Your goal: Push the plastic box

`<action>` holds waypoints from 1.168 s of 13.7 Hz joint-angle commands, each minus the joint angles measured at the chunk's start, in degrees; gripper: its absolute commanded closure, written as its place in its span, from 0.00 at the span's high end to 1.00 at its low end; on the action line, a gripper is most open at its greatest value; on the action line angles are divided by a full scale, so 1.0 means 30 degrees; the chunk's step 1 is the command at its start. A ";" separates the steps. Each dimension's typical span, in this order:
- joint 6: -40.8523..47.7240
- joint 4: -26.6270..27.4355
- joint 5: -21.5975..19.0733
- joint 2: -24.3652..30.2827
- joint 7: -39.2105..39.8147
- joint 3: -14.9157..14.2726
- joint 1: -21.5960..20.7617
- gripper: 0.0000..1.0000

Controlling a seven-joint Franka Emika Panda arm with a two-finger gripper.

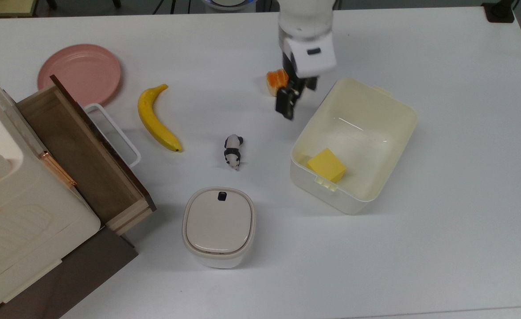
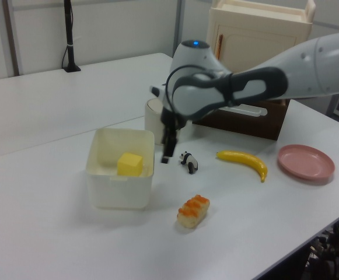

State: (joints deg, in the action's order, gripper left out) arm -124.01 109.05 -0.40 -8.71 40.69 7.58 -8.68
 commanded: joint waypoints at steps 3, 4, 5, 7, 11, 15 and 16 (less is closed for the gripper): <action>0.8159 -0.0280 0.0745 0.4335 0.0265 -0.0242 0.2680 1.00; 0.8925 -0.0632 0.0777 0.4657 0.0265 -0.0270 0.3297 1.00; 0.9281 -0.0665 0.0806 0.4893 0.0265 -0.0329 0.3680 1.00; 0.9489 -0.0665 0.0806 0.5158 0.0033 -0.0446 0.4123 1.00; 0.9197 -0.1279 0.0748 0.5129 -0.8038 -0.0388 0.3977 1.00; 0.8964 -0.1749 0.0513 0.5013 -1.3347 -0.0388 0.3977 1.00; 0.8614 -0.1720 0.0484 0.4983 -1.4663 -0.0388 0.3977 1.00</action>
State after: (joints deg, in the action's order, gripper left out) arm -96.91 103.84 1.33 5.92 5.73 6.66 3.92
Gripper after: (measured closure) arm 0.000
